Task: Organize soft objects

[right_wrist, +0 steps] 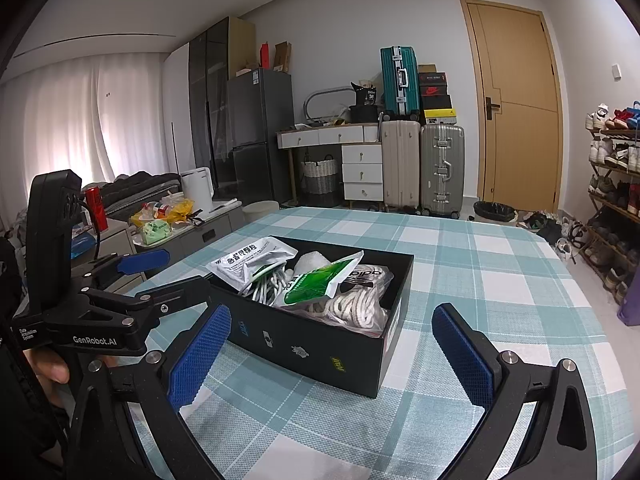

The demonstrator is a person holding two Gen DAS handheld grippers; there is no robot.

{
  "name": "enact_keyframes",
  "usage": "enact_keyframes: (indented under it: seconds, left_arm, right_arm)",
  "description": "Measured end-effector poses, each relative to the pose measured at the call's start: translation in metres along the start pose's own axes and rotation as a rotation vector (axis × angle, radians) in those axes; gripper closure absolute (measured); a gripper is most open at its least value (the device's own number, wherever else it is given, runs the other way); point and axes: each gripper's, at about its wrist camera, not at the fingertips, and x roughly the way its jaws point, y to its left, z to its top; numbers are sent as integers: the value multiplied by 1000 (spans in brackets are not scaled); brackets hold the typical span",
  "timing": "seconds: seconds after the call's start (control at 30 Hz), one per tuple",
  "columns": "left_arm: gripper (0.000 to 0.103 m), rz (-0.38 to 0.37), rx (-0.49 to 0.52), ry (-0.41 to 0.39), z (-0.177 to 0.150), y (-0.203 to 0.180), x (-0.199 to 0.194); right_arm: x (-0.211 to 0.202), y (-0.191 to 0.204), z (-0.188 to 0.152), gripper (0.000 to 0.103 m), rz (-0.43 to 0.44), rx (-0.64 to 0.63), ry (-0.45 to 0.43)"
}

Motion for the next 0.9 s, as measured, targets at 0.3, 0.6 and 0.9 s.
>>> enact_keyframes:
  seconds: [0.3, 0.6, 0.9]
  left_arm:
    - [0, 0, -2, -2, -1, 3, 0]
    - [0, 0, -2, -3, -1, 2, 0]
    - [0, 0, -2, -3, -1, 2, 0]
  right_arm:
    - [0, 0, 0, 1, 0, 0, -1]
    - [0, 0, 0, 1, 0, -1, 0]
    - [0, 0, 0, 1, -1, 0, 0]
